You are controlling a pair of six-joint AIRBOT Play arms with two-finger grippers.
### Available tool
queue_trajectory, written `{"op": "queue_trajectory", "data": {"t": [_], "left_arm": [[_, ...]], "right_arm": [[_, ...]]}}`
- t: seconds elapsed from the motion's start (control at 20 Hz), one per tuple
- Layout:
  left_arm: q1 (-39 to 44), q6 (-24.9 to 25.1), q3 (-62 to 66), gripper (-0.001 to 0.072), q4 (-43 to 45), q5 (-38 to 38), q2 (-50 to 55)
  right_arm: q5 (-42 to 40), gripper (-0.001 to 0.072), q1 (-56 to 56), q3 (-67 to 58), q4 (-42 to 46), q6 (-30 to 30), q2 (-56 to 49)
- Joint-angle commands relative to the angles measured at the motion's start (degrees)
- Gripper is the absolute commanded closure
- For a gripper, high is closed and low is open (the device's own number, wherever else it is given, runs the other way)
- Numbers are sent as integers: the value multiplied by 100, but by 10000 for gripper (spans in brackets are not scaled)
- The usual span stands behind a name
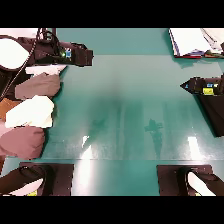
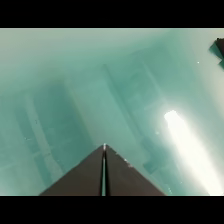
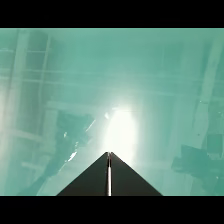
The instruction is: Fold the shirts.
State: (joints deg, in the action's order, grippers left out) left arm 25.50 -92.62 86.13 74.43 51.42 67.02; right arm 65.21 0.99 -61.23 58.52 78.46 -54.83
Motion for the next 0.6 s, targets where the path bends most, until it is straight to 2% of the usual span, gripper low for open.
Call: {"op": "queue_trajectory", "data": {"t": [0.0,0.55], "left_arm": [[0,2,2,686,0,-4,-2],[0,2,2,686,0,-4,-2]], "right_arm": [[11,698,11,2,-2,2,4],[81,697,11,2,-4,2,4]]}}
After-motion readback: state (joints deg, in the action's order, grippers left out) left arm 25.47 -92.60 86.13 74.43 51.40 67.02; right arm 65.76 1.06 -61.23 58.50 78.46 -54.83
